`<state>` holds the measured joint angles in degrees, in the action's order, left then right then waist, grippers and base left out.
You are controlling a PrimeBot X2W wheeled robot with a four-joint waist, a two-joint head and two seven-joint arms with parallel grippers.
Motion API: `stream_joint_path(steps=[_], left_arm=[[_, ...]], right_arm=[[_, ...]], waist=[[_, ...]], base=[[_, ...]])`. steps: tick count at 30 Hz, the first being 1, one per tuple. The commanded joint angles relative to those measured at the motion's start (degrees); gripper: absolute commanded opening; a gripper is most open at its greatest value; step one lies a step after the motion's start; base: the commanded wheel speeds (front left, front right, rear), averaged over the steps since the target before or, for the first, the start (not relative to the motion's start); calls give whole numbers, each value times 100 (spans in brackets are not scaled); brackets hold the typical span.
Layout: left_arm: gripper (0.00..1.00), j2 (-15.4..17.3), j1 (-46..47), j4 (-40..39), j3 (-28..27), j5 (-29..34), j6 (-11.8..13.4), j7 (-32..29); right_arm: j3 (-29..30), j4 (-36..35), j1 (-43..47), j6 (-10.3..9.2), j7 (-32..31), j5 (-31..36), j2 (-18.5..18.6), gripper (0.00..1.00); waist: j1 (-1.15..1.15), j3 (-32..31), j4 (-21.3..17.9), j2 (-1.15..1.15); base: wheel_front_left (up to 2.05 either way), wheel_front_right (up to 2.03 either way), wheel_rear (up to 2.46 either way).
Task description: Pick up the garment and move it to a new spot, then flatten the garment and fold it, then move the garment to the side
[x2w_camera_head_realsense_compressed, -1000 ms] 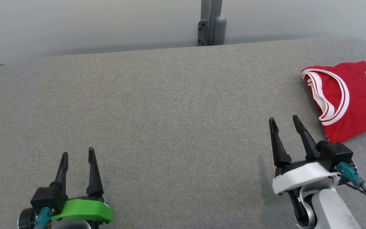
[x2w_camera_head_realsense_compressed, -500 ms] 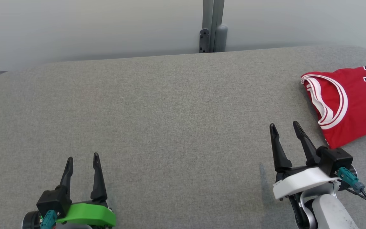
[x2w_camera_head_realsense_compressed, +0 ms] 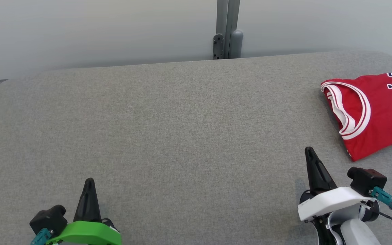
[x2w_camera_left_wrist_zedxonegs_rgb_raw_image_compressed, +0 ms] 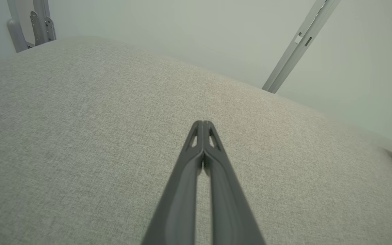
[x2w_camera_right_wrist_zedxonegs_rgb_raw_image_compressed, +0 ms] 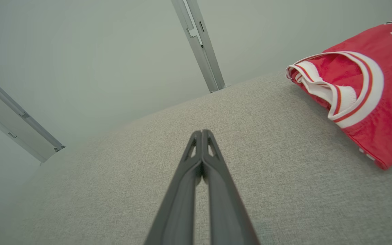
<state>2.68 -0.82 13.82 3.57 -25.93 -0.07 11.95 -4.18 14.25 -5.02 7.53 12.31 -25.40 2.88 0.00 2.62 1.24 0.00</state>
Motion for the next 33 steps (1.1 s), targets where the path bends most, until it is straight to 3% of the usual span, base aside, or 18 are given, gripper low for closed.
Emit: stream_joint_path(steps=[1,33], left_arm=[[0,19,148,-74,-59,-252,-49,-57],[0,34,397,-44,-436,-2805,-331,-766]], right_arm=[[41,-79,-95,-1,-47,-267,43,0],[339,-74,-115,-2,-686,-2927,118,0]], waist=[[0,-3,-2,0],[0,-71,-36,0]], base=[[0,0,0],[0,0,0]])
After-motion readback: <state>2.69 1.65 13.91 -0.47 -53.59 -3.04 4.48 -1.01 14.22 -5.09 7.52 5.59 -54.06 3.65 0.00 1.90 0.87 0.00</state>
